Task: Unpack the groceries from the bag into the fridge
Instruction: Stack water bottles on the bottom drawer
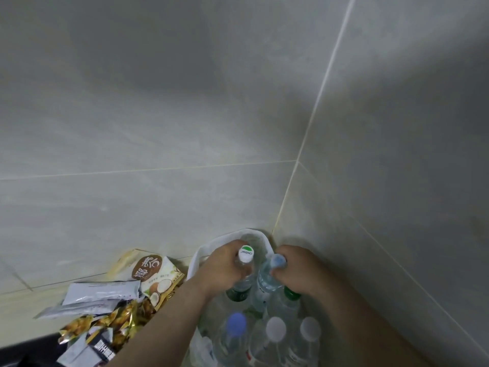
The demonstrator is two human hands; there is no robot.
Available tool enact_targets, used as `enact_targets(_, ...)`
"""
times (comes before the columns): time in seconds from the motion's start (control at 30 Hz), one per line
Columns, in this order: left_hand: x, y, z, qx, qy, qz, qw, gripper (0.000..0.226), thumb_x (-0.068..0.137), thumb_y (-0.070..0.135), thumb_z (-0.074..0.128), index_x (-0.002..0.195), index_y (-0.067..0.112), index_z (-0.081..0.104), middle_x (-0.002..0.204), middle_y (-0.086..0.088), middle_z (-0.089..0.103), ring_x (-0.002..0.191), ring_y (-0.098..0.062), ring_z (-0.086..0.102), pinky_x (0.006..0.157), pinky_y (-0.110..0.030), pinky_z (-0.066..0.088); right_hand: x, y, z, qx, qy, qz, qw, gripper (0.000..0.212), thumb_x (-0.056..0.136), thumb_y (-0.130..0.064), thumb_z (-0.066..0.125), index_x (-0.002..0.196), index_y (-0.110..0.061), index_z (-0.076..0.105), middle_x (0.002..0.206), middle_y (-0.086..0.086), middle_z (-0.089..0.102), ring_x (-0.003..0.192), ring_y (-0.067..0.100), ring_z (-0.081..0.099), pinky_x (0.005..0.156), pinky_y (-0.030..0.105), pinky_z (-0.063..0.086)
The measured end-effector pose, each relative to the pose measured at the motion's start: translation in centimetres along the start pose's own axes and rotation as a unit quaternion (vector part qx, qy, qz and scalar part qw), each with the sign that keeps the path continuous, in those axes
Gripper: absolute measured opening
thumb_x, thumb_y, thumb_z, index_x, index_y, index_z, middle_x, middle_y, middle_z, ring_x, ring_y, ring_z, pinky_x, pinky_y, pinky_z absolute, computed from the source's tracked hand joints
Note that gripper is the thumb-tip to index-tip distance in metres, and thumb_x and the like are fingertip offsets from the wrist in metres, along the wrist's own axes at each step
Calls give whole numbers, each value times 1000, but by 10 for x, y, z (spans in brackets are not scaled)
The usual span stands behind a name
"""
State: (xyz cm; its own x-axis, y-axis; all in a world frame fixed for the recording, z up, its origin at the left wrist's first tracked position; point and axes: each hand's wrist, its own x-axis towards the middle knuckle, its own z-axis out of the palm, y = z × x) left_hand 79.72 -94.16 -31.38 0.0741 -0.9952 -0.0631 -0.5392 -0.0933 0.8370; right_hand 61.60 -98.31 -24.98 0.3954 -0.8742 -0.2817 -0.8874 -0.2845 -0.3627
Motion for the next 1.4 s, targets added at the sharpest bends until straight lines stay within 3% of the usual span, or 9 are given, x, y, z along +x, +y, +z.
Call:
enact_targets(0.3, -9, -9, -5, -63, 46, 13, 997, 20, 76, 15, 78, 70, 30, 66, 69, 14, 65, 68, 0, 57, 67, -23, 47, 8, 5, 10, 52, 47, -5, 998, 13, 89, -16, 62, 95, -6, 67, 93, 7, 66, 81, 20, 58, 55, 11, 33)
enact_targets(0.47, -23, -2, -17, -89, 81, 35, 992, 18, 75, 12, 78, 72, 27, 68, 72, 11, 67, 71, -2, 61, 71, -29, 50, -1, 6, 10, 131, 112, -45, 984, 5, 89, -16, 64, 94, -19, 65, 92, -3, 67, 85, 14, 62, 67, 16, 43)
enact_targets(0.63, -35, 25, -44, -93, 109, 69, 987, 28, 76, 9, 78, 69, 33, 65, 71, 16, 64, 71, -2, 59, 70, -25, 48, -18, -7, -10, 184, 171, -86, 964, 27, 92, -12, 63, 117, -21, 63, 112, -8, 67, 103, 10, 62, 86, 16, 43)
enact_targets(0.77, -49, 62, -71, -82, 137, 107, 981, 20, 78, 12, 77, 76, 30, 67, 78, 11, 67, 78, -8, 63, 74, -35, 51, -42, -27, -47, 171, 226, -109, 953, 42, 96, -14, 57, 137, -23, 52, 132, -7, 56, 121, 10, 53, 99, 17, 33)
enact_targets(0.9, -74, 105, -96, -90, 181, 143, 969, 22, 77, 10, 79, 82, 29, 69, 84, 13, 70, 79, -1, 63, 75, -20, 48, -80, -48, -86, 197, 312, -144, 918, 42, 94, -7, 59, 134, -17, 54, 126, -6, 56, 116, 9, 53, 96, 11, 33)
enact_targets(1.03, -109, 142, -112, -160, 187, 167, 955, 19, 77, 3, 78, 88, 18, 73, 88, -4, 73, 79, -11, 65, 79, -39, 54, -131, -67, -114, 270, 371, -155, 875, 38, 90, -7, 64, 124, -20, 59, 106, -17, 59, 87, -9, 56, 75, -8, 31)
enact_targets(1.13, -137, 161, -113, -205, 193, 171, 944, 13, 80, 2, 75, 87, 13, 73, 90, -14, 72, 78, -13, 64, 82, -46, 54, -169, -70, -118, 371, 362, -157, 840, 31, 86, -6, 70, 109, -25, 62, 94, -20, 65, 74, -17, 61, 67, -1, 41)
enact_targets(1.27, -172, 178, -99, -242, 165, 168, 941, 9, 85, 5, 71, 90, 11, 74, 91, -17, 72, 80, -20, 66, 84, -45, 55, -212, -55, -107, 466, 361, -140, 796, 30, 80, -1, 76, 102, -21, 71, 86, -6, 77, 78, 3, 71, 64, 11, 51)
enact_targets(1.4, -198, 187, -77, -269, 122, 166, 941, 10, 85, 5, 69, 89, 12, 75, 95, -26, 70, 80, -24, 65, 82, -45, 54, -252, -37, -93, 486, 356, -123, 789, 29, 77, -3, 78, 101, -20, 72, 89, -2, 77, 84, 14, 74, 73, 24, 55)
